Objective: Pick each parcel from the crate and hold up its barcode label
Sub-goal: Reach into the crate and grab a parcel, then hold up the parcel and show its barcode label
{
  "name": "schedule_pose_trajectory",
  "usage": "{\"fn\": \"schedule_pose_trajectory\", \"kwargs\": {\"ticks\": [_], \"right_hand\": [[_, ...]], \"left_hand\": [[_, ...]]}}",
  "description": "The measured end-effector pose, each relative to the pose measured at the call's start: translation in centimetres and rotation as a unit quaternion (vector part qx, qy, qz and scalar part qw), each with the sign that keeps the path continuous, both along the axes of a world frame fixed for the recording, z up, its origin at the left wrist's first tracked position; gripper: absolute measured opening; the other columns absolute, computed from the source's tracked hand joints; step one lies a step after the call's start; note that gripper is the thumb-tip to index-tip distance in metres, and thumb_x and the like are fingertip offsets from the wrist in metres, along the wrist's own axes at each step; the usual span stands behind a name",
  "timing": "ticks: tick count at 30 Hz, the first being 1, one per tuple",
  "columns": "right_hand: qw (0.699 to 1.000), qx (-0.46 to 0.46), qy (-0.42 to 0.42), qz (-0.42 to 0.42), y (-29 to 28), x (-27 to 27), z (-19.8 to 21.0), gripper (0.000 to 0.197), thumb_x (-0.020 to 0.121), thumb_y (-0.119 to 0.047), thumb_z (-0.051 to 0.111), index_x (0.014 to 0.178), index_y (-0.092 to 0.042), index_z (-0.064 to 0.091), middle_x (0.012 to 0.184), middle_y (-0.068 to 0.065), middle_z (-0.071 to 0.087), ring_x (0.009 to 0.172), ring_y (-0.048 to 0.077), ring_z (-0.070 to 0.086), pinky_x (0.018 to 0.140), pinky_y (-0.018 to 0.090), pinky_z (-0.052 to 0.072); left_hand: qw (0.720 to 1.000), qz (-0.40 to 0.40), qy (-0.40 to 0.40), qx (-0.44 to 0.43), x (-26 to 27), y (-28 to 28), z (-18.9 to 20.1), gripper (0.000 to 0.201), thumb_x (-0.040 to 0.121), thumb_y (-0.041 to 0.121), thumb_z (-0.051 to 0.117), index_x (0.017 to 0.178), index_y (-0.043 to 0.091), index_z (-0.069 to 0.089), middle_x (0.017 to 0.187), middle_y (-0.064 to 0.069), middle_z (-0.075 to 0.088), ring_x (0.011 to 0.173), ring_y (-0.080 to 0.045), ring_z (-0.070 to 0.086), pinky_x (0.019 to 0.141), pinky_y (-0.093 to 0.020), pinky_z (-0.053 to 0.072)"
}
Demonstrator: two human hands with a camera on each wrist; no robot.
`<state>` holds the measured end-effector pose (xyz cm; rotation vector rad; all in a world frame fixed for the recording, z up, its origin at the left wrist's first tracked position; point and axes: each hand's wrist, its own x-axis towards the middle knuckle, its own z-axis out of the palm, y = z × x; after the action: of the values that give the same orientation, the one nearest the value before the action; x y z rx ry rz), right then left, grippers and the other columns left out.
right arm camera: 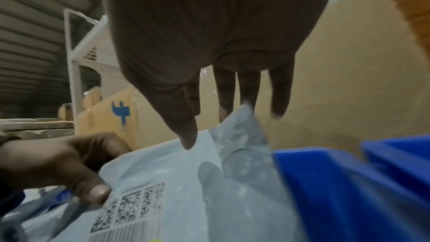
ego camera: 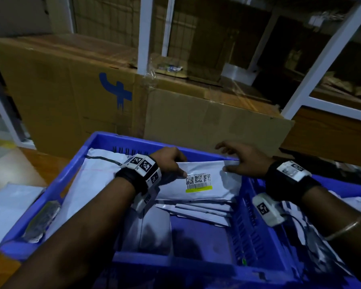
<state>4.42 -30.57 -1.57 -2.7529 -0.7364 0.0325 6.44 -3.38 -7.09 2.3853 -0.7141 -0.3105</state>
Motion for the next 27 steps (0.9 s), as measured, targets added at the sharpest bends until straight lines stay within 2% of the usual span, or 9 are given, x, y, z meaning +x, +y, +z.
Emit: {"fn": "schedule_pose_trajectory", "kwargs": {"ticks": [2, 5, 7, 10, 13, 16, 20, 24, 27], "right_hand": [[0.998, -0.033, -0.038, 0.026, 1.8, 0.0, -0.2, 0.054, 0.078, -0.028, 0.079, 0.126, -0.023, 0.057, 0.121, 0.0, 0.063, 0.108, 0.016, 0.059, 0.091, 0.034, 0.048], [0.998, -0.063, -0.017, 0.024, 4.8, 0.0, -0.8, 0.043, 0.078, -0.028, 0.078, 0.118, -0.021, 0.063, 0.11, -0.002, 0.067, 0.099, 0.013, 0.06, 0.075, 0.018, 0.037], [0.997, -0.067, -0.005, 0.037, 6.3, 0.5, -1.4, 0.034, 0.077, -0.026, 0.078, 0.109, -0.02, 0.066, 0.101, 0.0, 0.068, 0.086, 0.011, 0.057, 0.067, 0.02, 0.032], [0.998, -0.058, 0.017, 0.034, 7.0, 1.6, -2.2, 0.023, 0.079, -0.024, 0.076, 0.1, -0.021, 0.067, 0.092, 0.0, 0.065, 0.08, 0.014, 0.054, 0.065, 0.026, 0.032], [0.999, 0.011, 0.048, 0.021, 6.1, 2.6, -3.1, 0.021, 0.079, -0.019, 0.078, 0.091, -0.027, 0.062, 0.087, -0.004, 0.063, 0.08, 0.013, 0.056, 0.067, 0.026, 0.035], [0.996, 0.063, 0.056, 0.004, 5.1, 3.1, -4.0, 0.022, 0.077, -0.022, 0.081, 0.092, -0.024, 0.065, 0.091, -0.003, 0.066, 0.085, 0.012, 0.06, 0.072, 0.023, 0.039], [0.99, 0.12, 0.07, -0.012, 4.3, 3.1, -4.8, 0.022, 0.07, -0.027, 0.085, 0.085, -0.027, 0.069, 0.084, -0.004, 0.074, 0.083, 0.013, 0.069, 0.078, 0.035, 0.053], [0.99, 0.119, 0.077, -0.02, 3.6, 3.2, -4.5, 0.025, 0.07, -0.022, 0.085, 0.083, -0.033, 0.067, 0.087, -0.002, 0.074, 0.086, 0.015, 0.069, 0.082, 0.037, 0.054], [0.991, 0.114, 0.073, -0.02, 3.4, 3.4, -3.7, 0.024, 0.073, -0.017, 0.083, 0.091, -0.024, 0.069, 0.09, 0.001, 0.074, 0.087, 0.018, 0.069, 0.08, 0.035, 0.053]], "left_hand": [[1.0, 0.005, 0.001, 0.007, 0.0, 0.0, 0.0, 0.014, 0.077, 0.026, 0.079, 0.089, 0.021, 0.074, 0.084, -0.001, 0.072, 0.081, -0.018, 0.066, 0.075, -0.028, 0.05], [1.0, 0.013, -0.014, 0.015, 0.0, 0.0, 0.0, 0.017, 0.074, 0.031, 0.079, 0.088, 0.022, 0.074, 0.085, 0.001, 0.073, 0.083, -0.017, 0.067, 0.077, -0.032, 0.053], [1.0, 0.021, -0.019, 0.011, -0.1, 0.2, 0.0, 0.017, 0.074, 0.032, 0.08, 0.087, 0.025, 0.073, 0.083, 0.006, 0.072, 0.083, -0.013, 0.067, 0.076, -0.03, 0.052], [0.999, 0.044, -0.021, 0.004, 0.4, 1.0, 0.2, 0.015, 0.073, 0.036, 0.081, 0.08, 0.03, 0.069, 0.08, 0.007, 0.071, 0.083, -0.012, 0.067, 0.075, -0.029, 0.051], [0.996, 0.088, -0.019, -0.024, 1.2, 2.7, 0.5, 0.016, 0.075, 0.039, 0.079, 0.079, 0.025, 0.072, 0.08, 0.003, 0.073, 0.079, -0.011, 0.067, 0.072, -0.028, 0.051], [0.988, 0.128, -0.049, -0.074, 1.7, 4.1, 1.0, 0.013, 0.078, 0.032, 0.078, 0.08, 0.02, 0.075, 0.077, 0.002, 0.073, 0.072, -0.002, 0.062, 0.064, -0.021, 0.044], [0.982, 0.15, -0.062, -0.101, 2.0, 4.5, 0.9, 0.009, 0.082, 0.026, 0.075, 0.078, 0.019, 0.073, 0.069, 0.011, 0.067, 0.067, 0.006, 0.056, 0.062, -0.014, 0.039], [0.971, 0.184, -0.077, -0.134, 2.3, 4.7, 0.4, 0.01, 0.082, 0.025, 0.075, 0.078, 0.016, 0.073, 0.064, 0.011, 0.064, 0.061, 0.002, 0.054, 0.058, -0.018, 0.038], [0.963, 0.195, -0.095, -0.159, 2.3, 4.9, 0.6, 0.012, 0.083, 0.022, 0.075, 0.074, 0.015, 0.071, 0.048, 0.015, 0.058, 0.048, 0.001, 0.049, 0.05, -0.016, 0.036]]}}
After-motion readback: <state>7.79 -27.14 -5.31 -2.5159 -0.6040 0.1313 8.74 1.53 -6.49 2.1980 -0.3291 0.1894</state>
